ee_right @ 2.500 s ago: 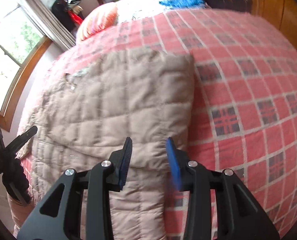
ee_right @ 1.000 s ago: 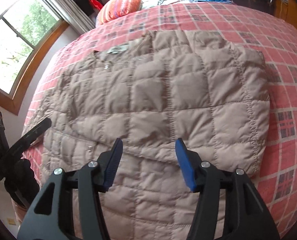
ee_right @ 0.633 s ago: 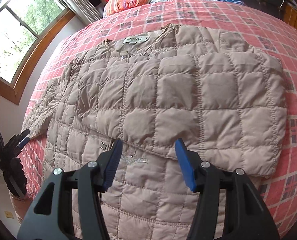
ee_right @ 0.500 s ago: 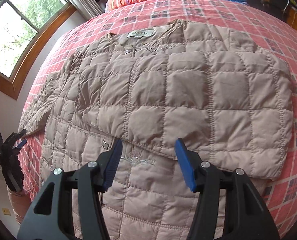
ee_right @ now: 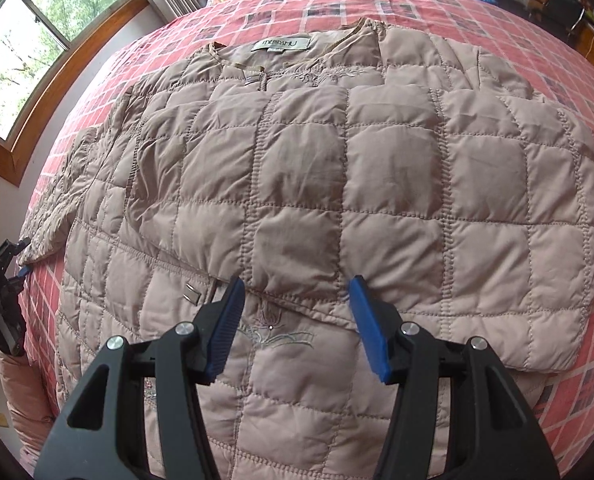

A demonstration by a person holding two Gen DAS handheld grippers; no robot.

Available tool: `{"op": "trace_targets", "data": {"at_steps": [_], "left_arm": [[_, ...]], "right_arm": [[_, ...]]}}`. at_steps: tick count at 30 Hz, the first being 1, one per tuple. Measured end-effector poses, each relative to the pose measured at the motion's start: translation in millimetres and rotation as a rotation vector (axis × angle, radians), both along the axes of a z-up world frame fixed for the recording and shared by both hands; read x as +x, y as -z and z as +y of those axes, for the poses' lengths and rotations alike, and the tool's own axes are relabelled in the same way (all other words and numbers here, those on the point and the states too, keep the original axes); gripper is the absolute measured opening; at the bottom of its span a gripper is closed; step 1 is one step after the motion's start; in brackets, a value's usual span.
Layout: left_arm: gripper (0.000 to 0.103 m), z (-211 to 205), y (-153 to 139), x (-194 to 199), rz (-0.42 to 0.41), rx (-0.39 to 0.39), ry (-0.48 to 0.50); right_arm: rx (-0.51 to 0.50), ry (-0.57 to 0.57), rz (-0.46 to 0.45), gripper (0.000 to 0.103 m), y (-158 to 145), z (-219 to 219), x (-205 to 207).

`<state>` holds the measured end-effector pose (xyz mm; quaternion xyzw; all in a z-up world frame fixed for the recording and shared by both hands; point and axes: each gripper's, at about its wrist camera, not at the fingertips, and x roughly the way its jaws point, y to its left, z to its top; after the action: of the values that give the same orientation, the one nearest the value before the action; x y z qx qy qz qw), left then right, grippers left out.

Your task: Fold large clothes

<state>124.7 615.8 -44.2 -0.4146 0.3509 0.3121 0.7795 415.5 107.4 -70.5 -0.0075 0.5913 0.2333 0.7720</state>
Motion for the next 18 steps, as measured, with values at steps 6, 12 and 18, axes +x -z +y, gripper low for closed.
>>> {"op": "trace_targets", "data": {"at_steps": [6,12,18], "left_arm": [[0.031,2,-2,3,0.049,0.057,-0.003],[0.011,-1,-4,8,0.074,0.1,0.001],[0.006,-20,-25,14,0.066,0.196,0.009]], "right_arm": [[-0.004,0.006,-0.002,0.055,6,0,1],[-0.001,0.01,-0.001,0.055,9,1,2],[0.004,0.009,0.0,0.055,9,0,2]]}}
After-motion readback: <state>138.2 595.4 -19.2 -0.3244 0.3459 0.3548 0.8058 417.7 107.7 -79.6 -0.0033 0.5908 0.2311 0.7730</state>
